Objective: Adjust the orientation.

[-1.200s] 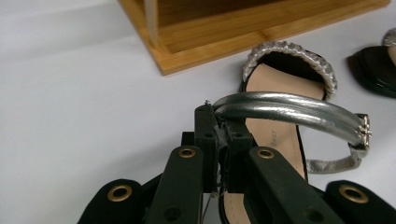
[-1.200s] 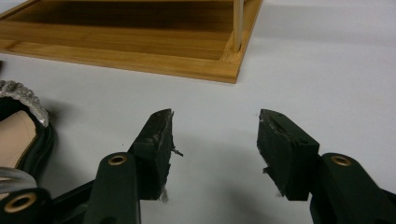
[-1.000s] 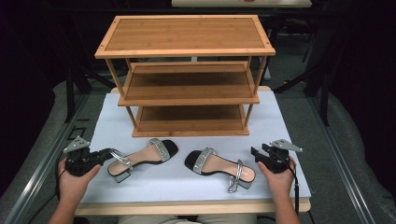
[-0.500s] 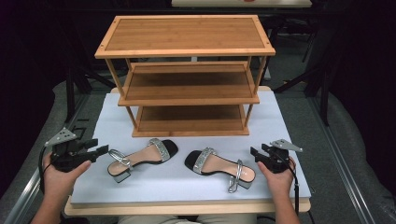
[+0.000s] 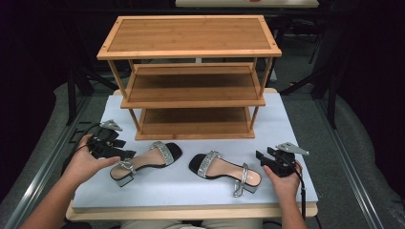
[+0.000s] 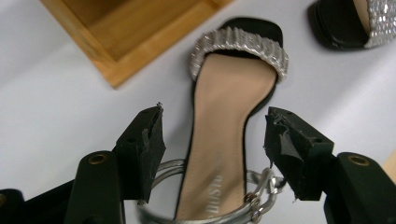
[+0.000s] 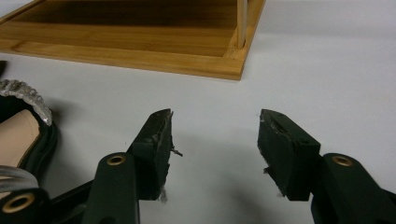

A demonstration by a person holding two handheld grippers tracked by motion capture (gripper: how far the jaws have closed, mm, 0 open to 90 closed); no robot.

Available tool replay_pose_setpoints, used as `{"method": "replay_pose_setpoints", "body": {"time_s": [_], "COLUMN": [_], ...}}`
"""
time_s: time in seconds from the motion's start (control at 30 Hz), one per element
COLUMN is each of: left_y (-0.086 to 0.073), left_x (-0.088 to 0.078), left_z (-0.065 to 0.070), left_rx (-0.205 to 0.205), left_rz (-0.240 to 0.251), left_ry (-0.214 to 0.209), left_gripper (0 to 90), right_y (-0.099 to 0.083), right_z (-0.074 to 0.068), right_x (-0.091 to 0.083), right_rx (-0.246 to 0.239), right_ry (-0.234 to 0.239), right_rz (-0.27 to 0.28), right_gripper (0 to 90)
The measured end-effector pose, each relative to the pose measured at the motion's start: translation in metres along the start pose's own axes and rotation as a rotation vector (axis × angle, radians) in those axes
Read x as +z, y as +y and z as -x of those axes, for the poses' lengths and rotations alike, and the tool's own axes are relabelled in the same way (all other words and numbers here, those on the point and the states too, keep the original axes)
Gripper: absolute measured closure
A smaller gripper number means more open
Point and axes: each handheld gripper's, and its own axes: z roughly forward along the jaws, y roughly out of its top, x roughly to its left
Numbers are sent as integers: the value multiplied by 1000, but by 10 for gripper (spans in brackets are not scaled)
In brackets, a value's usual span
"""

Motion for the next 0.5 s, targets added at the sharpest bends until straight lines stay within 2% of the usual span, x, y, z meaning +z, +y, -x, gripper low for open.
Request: {"method": "replay_pose_setpoints", "body": {"time_s": [0.03, 0.1, 0.13, 0.17, 0.2, 0.23, 0.3, 0.33, 0.37, 0.47, 0.5], "left_y": [0, 7, 11, 11, 15, 15, 19, 20, 20, 24, 24], "left_x": [0, 7, 13, 13, 20, 20, 27, 33, 33, 45, 45], "left_z": [0, 2, 4, 4, 5, 5, 5, 5, 5, 4, 4], "left_rx": [0, 15, 33, 33, 43, 43, 65, 63, 63, 84, 84], "left_rz": [0, -74, -117, -117, -162, -162, -202, -234, -234, -295, -295], "left_ry": [0, -15, 2, 2, 2, 2, 7, -1, -1, -23, -23], "left_gripper": [379, 386, 397, 397, 397, 396, 394, 372, 360, 324, 321], "right_y": [0, 0, 0, 0, 0, 0, 0, 0, 0, 0, 0], "right_z": [0, 0, 0, 0, 0, 0, 0, 0, 0, 0, 0], "right_x": [0, 1, 1, 1, 1, 1, 0, 0, 0, 1, 1], "right_rx": [0, 2, 1, 1, 1, 1, 0, -1, 0, 1, 1], "right_ry": [0, 2, 2, 2, 1, 1, -2, -1, 0, 4, 4], "right_rz": [0, 7, 7, 7, 8, 8, -4, -3, -3, 3, 3], "right_gripper": [445, 445, 445, 445, 445, 445, 445, 445, 445, 445, 445]}}
